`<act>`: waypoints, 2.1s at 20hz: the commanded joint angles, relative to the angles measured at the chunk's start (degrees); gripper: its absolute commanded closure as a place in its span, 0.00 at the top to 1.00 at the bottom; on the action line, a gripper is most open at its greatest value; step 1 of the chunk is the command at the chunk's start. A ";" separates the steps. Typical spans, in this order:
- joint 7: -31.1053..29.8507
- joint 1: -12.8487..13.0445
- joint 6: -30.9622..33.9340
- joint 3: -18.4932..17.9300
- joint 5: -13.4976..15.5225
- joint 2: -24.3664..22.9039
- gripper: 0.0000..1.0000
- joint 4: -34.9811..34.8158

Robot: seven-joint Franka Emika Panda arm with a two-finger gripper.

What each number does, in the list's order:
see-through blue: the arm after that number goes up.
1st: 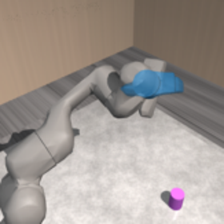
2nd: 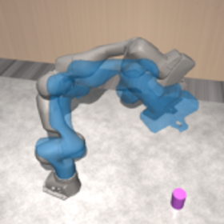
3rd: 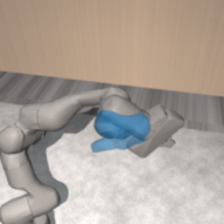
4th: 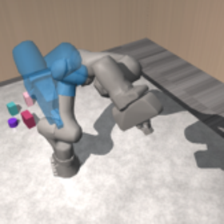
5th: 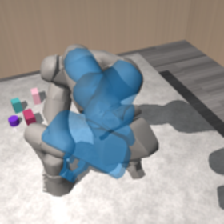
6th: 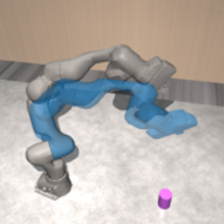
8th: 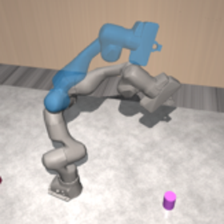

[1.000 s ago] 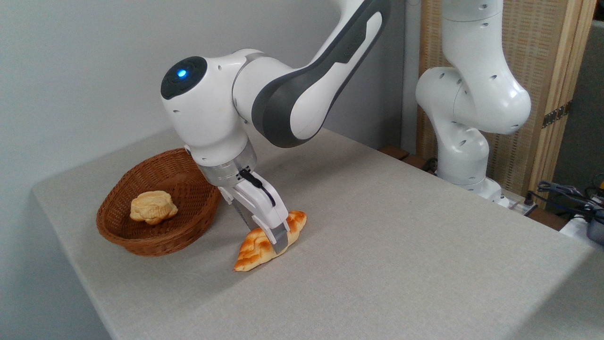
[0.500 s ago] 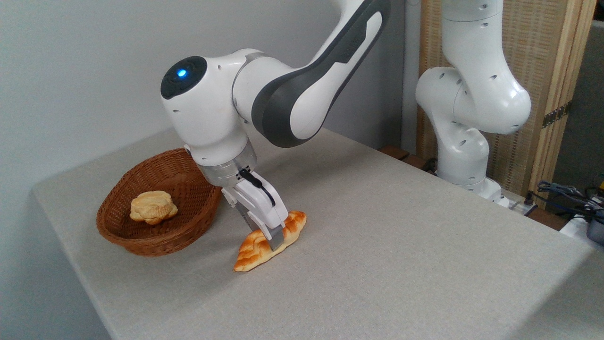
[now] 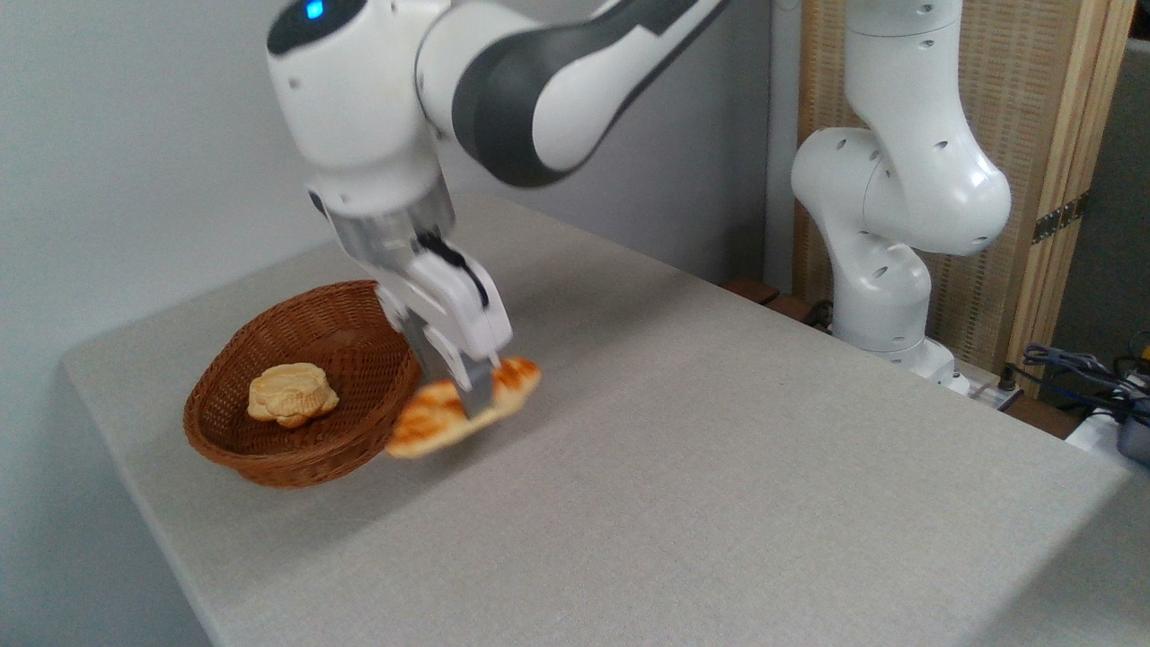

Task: Put bread into the basket
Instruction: 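Lift the pastry and carry it over the wicker basket, then lower the pastry into the basket beside the round bun, then open the gripper and raise it away from the basket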

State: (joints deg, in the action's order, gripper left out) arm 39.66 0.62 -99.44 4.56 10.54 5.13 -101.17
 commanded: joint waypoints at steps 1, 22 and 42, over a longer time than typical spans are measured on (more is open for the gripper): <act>-10.36 0.26 0.92 5.36 3.52 1.02 0.40 6.06; -29.90 3.60 -18.33 17.24 -0.70 11.49 1.00 6.86; -20.61 2.90 -9.29 4.69 -5.27 0.33 1.00 6.86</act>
State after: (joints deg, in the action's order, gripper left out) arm 13.13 3.18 -112.52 13.70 5.75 8.03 -93.85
